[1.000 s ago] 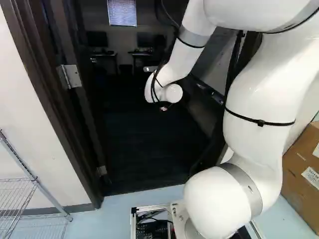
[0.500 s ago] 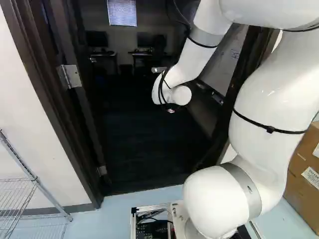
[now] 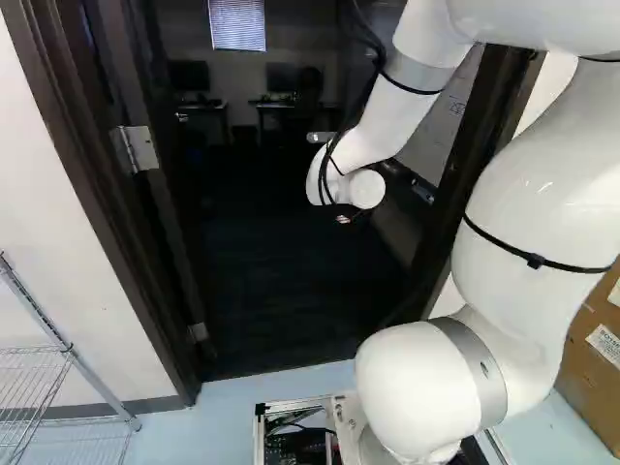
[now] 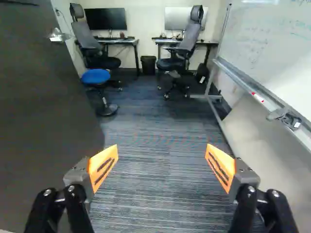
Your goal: Open the door and move inside
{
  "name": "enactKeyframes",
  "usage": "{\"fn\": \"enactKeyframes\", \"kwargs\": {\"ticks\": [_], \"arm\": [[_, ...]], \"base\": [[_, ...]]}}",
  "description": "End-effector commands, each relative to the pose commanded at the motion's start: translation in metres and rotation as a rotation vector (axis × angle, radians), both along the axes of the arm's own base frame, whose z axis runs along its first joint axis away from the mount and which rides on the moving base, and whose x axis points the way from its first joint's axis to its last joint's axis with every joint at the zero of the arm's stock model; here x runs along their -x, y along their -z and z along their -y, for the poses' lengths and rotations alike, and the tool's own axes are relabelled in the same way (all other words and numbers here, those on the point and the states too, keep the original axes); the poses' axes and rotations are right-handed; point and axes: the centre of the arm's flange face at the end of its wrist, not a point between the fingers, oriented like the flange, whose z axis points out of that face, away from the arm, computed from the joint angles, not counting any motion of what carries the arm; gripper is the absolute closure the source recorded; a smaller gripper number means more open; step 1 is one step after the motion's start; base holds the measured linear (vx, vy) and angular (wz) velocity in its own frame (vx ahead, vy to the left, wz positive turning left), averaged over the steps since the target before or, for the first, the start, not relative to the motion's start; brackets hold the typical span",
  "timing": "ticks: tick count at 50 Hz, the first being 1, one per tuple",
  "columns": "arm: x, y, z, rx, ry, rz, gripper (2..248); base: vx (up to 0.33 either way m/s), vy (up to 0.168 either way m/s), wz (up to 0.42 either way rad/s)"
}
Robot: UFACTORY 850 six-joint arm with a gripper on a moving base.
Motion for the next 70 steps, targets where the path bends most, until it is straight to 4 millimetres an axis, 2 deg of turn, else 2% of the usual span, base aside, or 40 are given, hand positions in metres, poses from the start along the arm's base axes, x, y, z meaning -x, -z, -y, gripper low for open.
{"fn": "enactKeyframes", "kwargs": {"ticks": [27, 70], "arm": [[0.0000, 0.0000, 0.0000, 0.000, 0.000, 0.000, 3], [0.0000, 0.0000, 0.0000, 0.000, 0.000, 0.000, 3]], "base": [[0.014, 0.000, 0.000], [0.140, 0.026, -0.005]]}}
